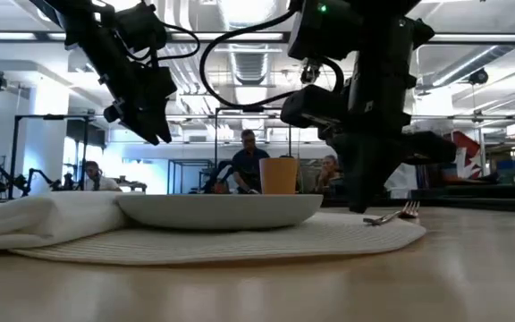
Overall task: Set table place
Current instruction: Adjust the gold fork on the mat, then put the gold knife on the white mat
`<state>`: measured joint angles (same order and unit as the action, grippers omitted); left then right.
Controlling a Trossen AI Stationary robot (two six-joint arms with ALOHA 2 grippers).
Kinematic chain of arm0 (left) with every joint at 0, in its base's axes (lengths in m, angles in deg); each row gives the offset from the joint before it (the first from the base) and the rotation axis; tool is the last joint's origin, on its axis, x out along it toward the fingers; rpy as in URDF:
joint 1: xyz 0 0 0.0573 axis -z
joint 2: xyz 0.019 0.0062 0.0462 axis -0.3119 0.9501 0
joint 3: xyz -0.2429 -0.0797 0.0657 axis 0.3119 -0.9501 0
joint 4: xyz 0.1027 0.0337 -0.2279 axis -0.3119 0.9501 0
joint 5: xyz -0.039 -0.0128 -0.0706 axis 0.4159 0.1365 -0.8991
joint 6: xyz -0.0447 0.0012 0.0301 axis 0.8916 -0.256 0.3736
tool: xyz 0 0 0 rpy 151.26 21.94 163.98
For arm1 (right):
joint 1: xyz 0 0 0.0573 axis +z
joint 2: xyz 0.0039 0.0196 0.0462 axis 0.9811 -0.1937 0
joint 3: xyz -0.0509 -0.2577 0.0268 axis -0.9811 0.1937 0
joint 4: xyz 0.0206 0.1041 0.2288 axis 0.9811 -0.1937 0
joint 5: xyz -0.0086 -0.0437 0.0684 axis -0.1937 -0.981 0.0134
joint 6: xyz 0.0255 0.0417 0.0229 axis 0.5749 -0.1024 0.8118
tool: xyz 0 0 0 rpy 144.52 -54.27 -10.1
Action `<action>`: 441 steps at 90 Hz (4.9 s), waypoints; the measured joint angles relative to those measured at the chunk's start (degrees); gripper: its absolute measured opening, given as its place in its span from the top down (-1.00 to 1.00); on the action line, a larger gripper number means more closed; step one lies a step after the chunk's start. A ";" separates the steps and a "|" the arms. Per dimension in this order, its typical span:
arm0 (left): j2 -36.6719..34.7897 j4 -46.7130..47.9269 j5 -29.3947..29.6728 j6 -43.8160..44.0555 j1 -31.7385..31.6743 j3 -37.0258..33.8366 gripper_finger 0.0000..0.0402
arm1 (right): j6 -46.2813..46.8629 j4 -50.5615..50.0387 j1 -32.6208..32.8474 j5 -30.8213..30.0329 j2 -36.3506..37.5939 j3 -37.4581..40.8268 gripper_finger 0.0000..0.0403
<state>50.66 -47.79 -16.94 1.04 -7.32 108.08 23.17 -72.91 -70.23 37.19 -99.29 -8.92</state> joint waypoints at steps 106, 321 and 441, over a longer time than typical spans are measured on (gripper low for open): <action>0.00 0.02 0.02 -0.02 0.00 0.00 -0.08 | 0.64 0.68 3.21 8.01 0.76 2.66 1.00; -2.27 2.23 12.51 11.64 -16.01 -12.94 0.99 | -37.84 12.23 -19.34 -8.42 2.71 -23.90 1.00; 24.42 19.66 -5.51 28.31 -33.40 12.44 1.00 | -43.03 8.01 -18.95 -4.97 2.80 -32.74 1.00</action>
<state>75.08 -28.14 -22.45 29.35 -40.73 120.52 -19.86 -64.90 -89.18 32.22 -96.49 -41.66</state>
